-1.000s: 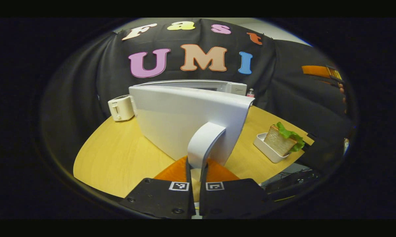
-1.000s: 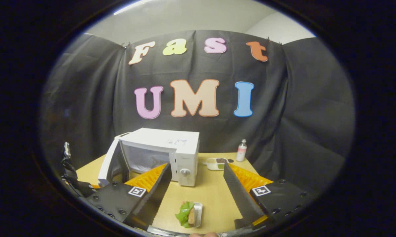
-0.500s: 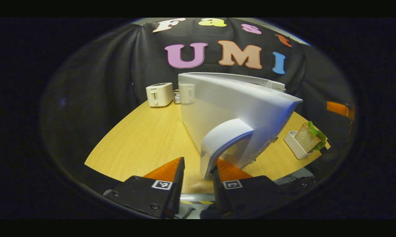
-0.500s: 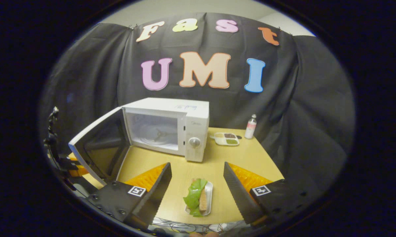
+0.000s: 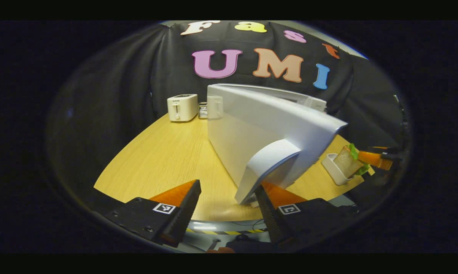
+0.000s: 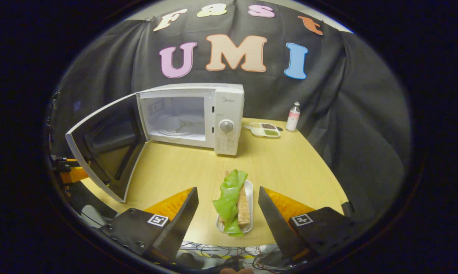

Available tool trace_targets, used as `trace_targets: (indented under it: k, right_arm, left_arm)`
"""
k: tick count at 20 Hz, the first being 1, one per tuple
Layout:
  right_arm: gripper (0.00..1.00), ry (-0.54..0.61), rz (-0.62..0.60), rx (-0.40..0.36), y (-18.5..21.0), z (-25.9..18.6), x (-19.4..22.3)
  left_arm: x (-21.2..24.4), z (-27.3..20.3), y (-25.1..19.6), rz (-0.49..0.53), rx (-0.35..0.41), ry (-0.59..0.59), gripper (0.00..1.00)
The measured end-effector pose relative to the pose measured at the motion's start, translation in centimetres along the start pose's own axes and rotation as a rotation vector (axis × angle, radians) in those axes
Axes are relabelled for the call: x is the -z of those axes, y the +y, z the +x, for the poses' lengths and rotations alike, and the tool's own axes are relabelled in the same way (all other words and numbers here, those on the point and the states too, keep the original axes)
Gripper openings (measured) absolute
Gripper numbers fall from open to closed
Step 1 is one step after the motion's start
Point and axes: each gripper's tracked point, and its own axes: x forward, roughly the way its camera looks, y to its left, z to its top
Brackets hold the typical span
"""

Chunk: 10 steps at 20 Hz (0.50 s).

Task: Open the microwave oven with the left hand, put the food in, and close the microwave oven.

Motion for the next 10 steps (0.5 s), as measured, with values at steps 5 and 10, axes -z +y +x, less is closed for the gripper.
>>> trace_targets:
  k: [5, 10]
  right_arm:
    - [0.99, 0.063, 0.074, 0.023, -0.8, 2.9, 2.9]
    - [1.00, 0.101, 0.058, 0.026, -0.7, 3.9, 4.2]
  left_arm:
    - [-1.1, -4.0, -0.9, -0.022, 0.004, -0.043, 0.88]
    - [-8.2, -8.3, -1.8, 0.049, 0.043, -0.162, 0.88]
